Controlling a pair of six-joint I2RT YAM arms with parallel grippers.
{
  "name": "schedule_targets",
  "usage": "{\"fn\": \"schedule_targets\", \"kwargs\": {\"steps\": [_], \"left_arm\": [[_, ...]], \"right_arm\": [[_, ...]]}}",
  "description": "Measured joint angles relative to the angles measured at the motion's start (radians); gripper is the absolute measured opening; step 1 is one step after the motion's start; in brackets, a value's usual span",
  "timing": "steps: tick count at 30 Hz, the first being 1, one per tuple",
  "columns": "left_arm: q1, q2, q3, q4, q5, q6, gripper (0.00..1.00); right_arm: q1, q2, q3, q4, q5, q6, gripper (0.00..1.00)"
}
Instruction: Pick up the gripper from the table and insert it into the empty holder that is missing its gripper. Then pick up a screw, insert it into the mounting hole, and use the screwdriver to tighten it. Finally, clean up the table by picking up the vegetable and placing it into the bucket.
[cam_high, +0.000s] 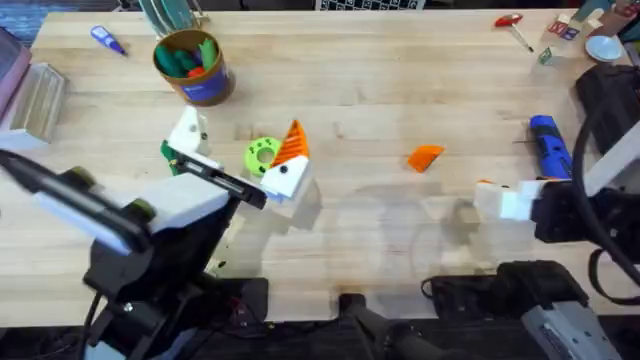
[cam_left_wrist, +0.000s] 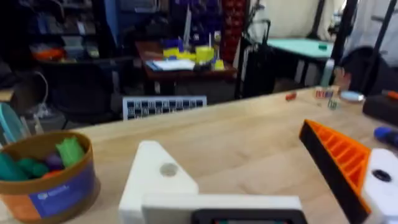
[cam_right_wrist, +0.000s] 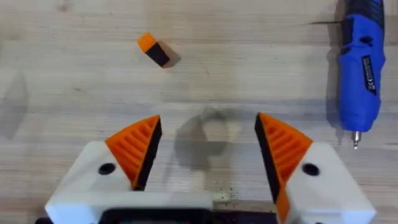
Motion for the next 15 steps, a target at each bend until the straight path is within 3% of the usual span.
{"fn": "schedule_targets", "kwargs": {"steps": [7, 11, 15], "left_arm": [[0.132, 0.000, -0.008, -0.091, 0.248, 0.000, 0.990], [0.146, 0.000, -0.008, -0.137, 0.376, 0.000, 0.991], [0.146, 0.000, -0.008, -0.185, 0.441, 0.000, 0.991]], "right_arm": [[0.000, 0.000, 0.000, 0.000, 0.000, 0.000, 0.923], [0.000, 0.000, 0.000, 0.000, 0.000, 0.000, 0.923], [0.000, 0.000, 0.000, 0.000, 0.000, 0.000, 0.924]]}}
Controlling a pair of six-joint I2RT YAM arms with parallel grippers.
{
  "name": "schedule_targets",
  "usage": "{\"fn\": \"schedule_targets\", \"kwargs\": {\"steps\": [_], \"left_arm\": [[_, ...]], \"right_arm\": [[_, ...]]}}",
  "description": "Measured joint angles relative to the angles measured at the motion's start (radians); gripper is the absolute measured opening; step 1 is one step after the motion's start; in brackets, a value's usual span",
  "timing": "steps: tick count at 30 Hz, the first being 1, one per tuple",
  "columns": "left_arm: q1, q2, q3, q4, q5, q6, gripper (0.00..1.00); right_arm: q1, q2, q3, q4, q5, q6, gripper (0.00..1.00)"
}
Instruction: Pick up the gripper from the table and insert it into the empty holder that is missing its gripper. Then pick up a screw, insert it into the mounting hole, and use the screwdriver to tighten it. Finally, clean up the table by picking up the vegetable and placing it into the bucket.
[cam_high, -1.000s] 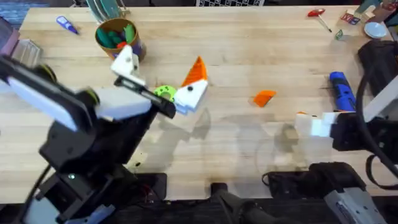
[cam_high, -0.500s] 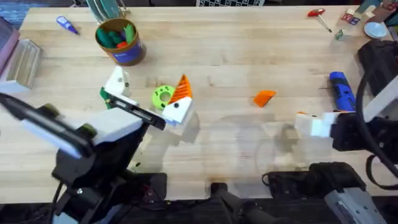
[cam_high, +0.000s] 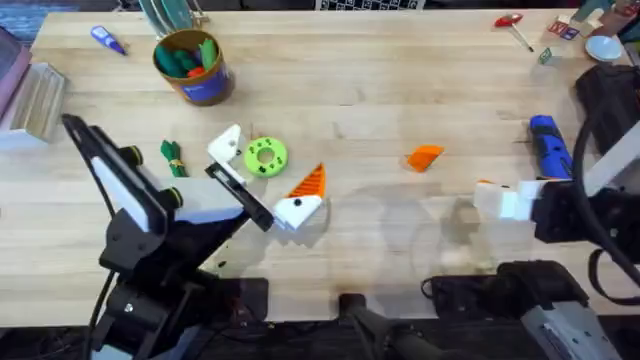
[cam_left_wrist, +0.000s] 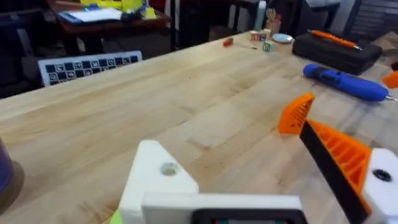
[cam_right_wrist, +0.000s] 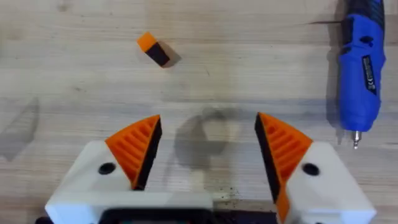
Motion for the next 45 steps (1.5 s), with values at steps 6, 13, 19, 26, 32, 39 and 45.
{"fn": "schedule_targets", "kwargs": {"steps": [6, 13, 19, 26, 32, 39, 45], "left_arm": [[0.000, 0.000, 0.000, -0.004, 0.028, 0.000, 0.991], [0.000, 0.000, 0.000, -0.003, 0.033, 0.000, 0.991], [0.000, 0.000, 0.000, -0.004, 0.033, 0.000, 0.991], [0.000, 0.000, 0.000, -0.003, 0.033, 0.000, 0.991], [0.000, 0.000, 0.000, -0.003, 0.034, 0.000, 0.991], [0.000, 0.000, 0.000, -0.003, 0.033, 0.000, 0.991], [0.000, 0.000, 0.000, -0.004, 0.034, 0.000, 0.990]], "right_arm": [[0.000, 0.000, 0.000, 0.000, 0.000, 0.000, 0.922], [0.000, 0.000, 0.000, 0.000, 0.000, 0.000, 0.924], [0.000, 0.000, 0.000, 0.000, 0.000, 0.000, 0.924], [0.000, 0.000, 0.000, 0.000, 0.005, 0.000, 0.924], [0.000, 0.000, 0.000, 0.000, 0.008, 0.000, 0.920], [0.000, 0.000, 0.000, 0.068, 0.014, 0.000, 0.924], [0.000, 0.000, 0.000, 0.224, -0.070, 0.008, 0.925]]}}
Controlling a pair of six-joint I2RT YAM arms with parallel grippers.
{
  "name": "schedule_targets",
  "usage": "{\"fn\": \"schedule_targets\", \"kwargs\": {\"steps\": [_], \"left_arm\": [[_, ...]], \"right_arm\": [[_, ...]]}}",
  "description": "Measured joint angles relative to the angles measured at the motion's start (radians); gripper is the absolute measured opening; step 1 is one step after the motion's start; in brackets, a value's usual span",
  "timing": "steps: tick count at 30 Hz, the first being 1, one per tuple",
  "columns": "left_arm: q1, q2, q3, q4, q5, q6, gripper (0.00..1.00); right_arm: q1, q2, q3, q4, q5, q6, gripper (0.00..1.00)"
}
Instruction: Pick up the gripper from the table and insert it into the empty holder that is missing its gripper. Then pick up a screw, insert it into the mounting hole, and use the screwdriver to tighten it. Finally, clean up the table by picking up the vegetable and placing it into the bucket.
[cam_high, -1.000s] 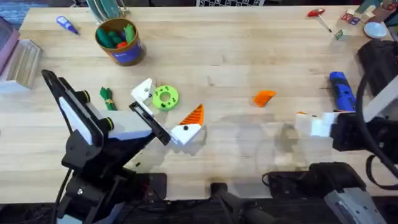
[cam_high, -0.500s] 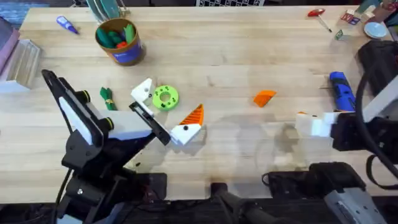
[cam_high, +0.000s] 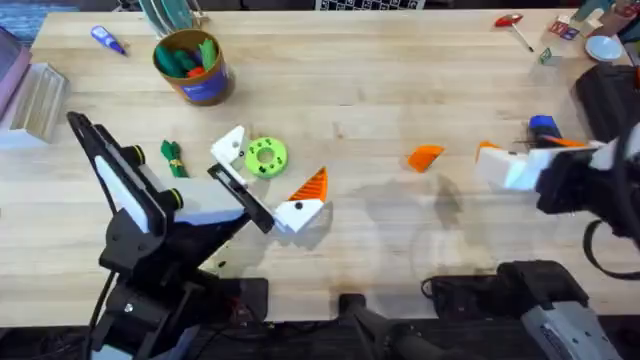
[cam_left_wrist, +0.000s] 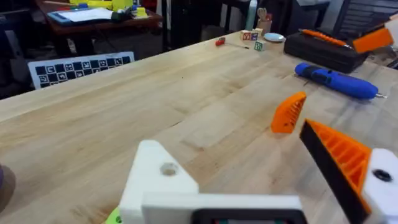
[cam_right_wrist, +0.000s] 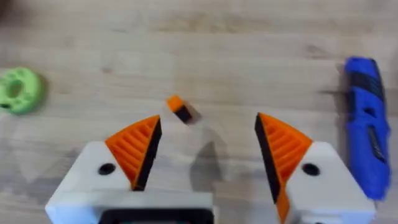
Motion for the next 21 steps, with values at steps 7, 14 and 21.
{"fn": "schedule_targets", "kwargs": {"steps": [7, 14, 21], "left_arm": [[0.000, 0.000, 0.000, 0.000, 0.000, 0.000, 0.991], [0.000, 0.000, 0.000, 0.000, 0.000, 0.000, 0.991], [0.000, 0.000, 0.000, 0.000, 0.000, 0.000, 0.990]], "right_arm": [[0.000, 0.000, 0.000, 0.015, -0.133, 0.031, 0.924], [0.000, 0.060, 0.002, -0.017, -0.177, 0.029, 0.924], [0.050, 0.338, 0.067, -0.085, -0.171, -0.020, 0.925]]}}
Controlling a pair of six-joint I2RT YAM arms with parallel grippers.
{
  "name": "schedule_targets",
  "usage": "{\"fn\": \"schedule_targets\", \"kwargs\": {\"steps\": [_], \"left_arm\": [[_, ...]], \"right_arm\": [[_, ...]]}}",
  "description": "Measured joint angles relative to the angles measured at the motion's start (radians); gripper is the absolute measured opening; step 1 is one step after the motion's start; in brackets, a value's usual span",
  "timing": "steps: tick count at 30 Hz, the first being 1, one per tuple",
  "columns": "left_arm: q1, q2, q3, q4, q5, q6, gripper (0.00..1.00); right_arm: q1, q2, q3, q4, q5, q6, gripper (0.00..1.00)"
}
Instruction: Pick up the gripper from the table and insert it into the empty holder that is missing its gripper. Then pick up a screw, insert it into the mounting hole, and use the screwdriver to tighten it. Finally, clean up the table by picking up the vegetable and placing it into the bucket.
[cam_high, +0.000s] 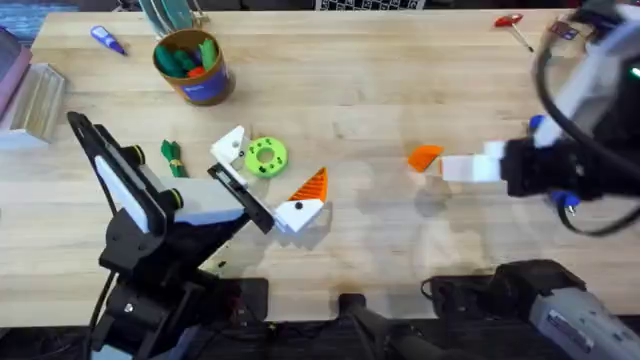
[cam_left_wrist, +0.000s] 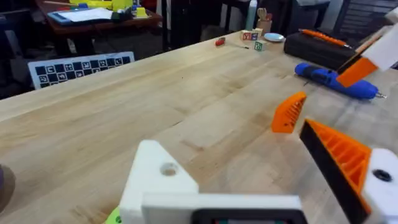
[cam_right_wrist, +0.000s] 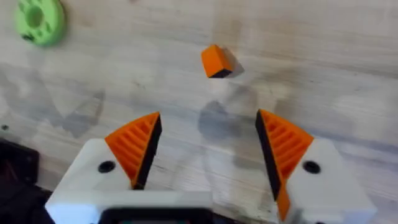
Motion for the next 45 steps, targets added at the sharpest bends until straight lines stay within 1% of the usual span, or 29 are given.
{"fn": "schedule_targets", "kwargs": {"steps": [5, 9, 13, 19, 24, 26, 30, 33, 34, 37, 41, 42, 44, 45], "left_arm": [[0.000, 0.000, 0.000, 0.000, 0.000, 0.000, 0.991], [0.000, 0.000, 0.000, 0.000, 0.000, 0.000, 0.990], [0.000, 0.000, 0.000, 0.000, 0.003, 0.000, 0.991], [0.000, 0.000, 0.000, 0.000, 0.007, 0.000, 0.991], [0.000, 0.000, 0.000, 0.000, 0.008, 0.000, 0.991], [0.000, 0.000, 0.000, 0.000, 0.008, 0.000, 0.990], [0.000, 0.000, 0.000, 0.000, 0.008, 0.000, 0.991], [0.000, 0.000, 0.000, 0.000, 0.008, 0.000, 0.991], [0.000, 0.000, 0.000, 0.000, 0.008, 0.000, 0.991], [0.000, 0.000, 0.000, 0.000, 0.008, 0.000, 0.991], [0.000, 0.000, 0.000, 0.000, 0.010, 0.000, 0.991], [0.000, 0.000, 0.000, 0.000, 0.010, 0.000, 0.991], [0.000, 0.000, 0.000, 0.000, 0.011, 0.000, 0.991], [0.000, 0.000, 0.000, 0.000, 0.011, 0.000, 0.990]], "right_arm": [[0.041, 0.174, 0.083, 0.011, 0.103, -0.029, 0.925], [0.043, 0.275, 0.105, 0.023, 0.167, -0.052, 0.924], [0.046, 0.364, 0.105, 0.055, 0.146, -0.122, 0.925], [0.086, 0.462, 0.105, 0.097, 0.120, -0.228, 0.924], [0.119, 0.510, 0.106, 0.136, 0.113, -0.278, 0.866], [0.127, 0.525, 0.106, 0.143, 0.114, -0.288, 0.816], [0.135, 0.553, 0.106, 0.141, 0.115, -0.297, 0.646], [0.136, 0.555, 0.106, 0.163, 0.115, -0.303, 0.470], [0.137, 0.555, 0.106, 0.164, 0.115, -0.303, 0.432], [0.137, 0.555, 0.106, 0.163, 0.115, -0.304, 0.334], [0.138, 0.555, 0.106, 0.158, 0.115, -0.305, 0.234], [0.138, 0.555, 0.106, 0.159, 0.115, -0.307, 0.188], [0.138, 0.555, 0.108, 0.159, 0.118, -0.309, 0.043], [0.138, 0.555, 0.111, 0.155, 0.118, -0.308, 0.019]]}}
